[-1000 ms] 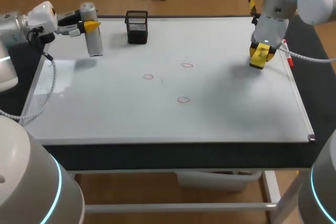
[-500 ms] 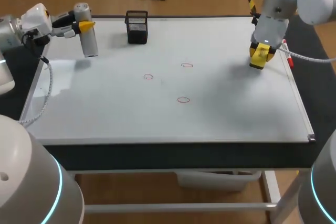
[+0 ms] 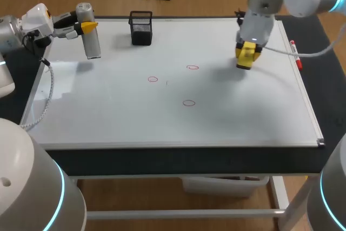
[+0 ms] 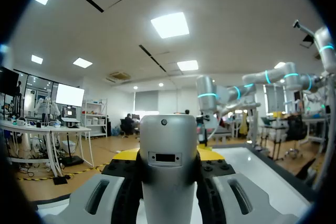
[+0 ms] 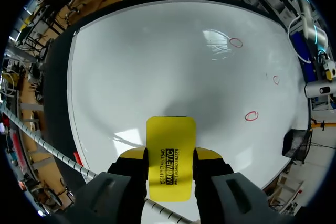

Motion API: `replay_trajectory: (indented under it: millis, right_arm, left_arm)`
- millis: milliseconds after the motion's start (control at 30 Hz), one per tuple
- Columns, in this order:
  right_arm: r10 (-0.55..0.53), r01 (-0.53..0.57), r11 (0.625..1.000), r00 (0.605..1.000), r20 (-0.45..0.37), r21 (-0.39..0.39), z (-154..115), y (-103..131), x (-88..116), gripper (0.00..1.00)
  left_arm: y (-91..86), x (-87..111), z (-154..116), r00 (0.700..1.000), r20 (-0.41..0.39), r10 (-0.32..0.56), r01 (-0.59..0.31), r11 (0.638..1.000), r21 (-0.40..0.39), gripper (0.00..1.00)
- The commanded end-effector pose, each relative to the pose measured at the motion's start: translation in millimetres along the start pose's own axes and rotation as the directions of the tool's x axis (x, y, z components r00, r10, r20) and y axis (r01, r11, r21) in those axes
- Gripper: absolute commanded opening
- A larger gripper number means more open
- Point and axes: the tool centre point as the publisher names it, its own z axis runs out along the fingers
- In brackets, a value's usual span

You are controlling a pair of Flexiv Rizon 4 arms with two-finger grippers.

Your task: Pick up the inspection probe, press it on each red-marked spot on the whiteboard one by one, put down the probe, pick up the eraser, and wipe off all the red marks.

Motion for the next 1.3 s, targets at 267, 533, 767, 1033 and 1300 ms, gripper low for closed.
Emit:
replay_trajectory:
  millis: [267, 533, 767, 1033, 1300]
  right_arm:
    - [-0.058, 0.057, 0.998, 0.997, -0.053, -0.015, 9, 25, -81, 0.00]
    - [-0.149, 0.145, 0.988, 0.985, -0.087, -0.044, 9, 52, -144, 0.00]
    - [-0.208, 0.196, 0.977, 0.965, -0.161, -0.088, 22, 75, -196, 0.00]
    - [-0.228, 0.216, 0.973, 0.951, -0.207, -0.078, 35, 90, -242, 0.00]
    - [-0.229, 0.220, 0.973, 0.950, -0.214, -0.063, 44, 90, -276, 0.00]
  left_arm:
    - [-0.7, 1.1, 1, 1.000, 0.005, 0.002, -0.002, 1.000, 0.000, 0.00]
    - [-0.7, 1.1, 1, 1.000, 0.005, 0.002, -0.002, 1.000, 0.000, 0.00]
    - [-0.7, 1.1, 1, 1.000, 0.005, 0.002, -0.002, 1.000, 0.000, 0.00]
    - [-0.7, 1.1, 1, 1.000, 0.005, 0.002, -0.002, 1.000, 0.000, 0.00]
    - [-0.7, 1.1, 1, 1.000, 0.005, 0.002, -0.002, 1.000, 0.000, 0.00]
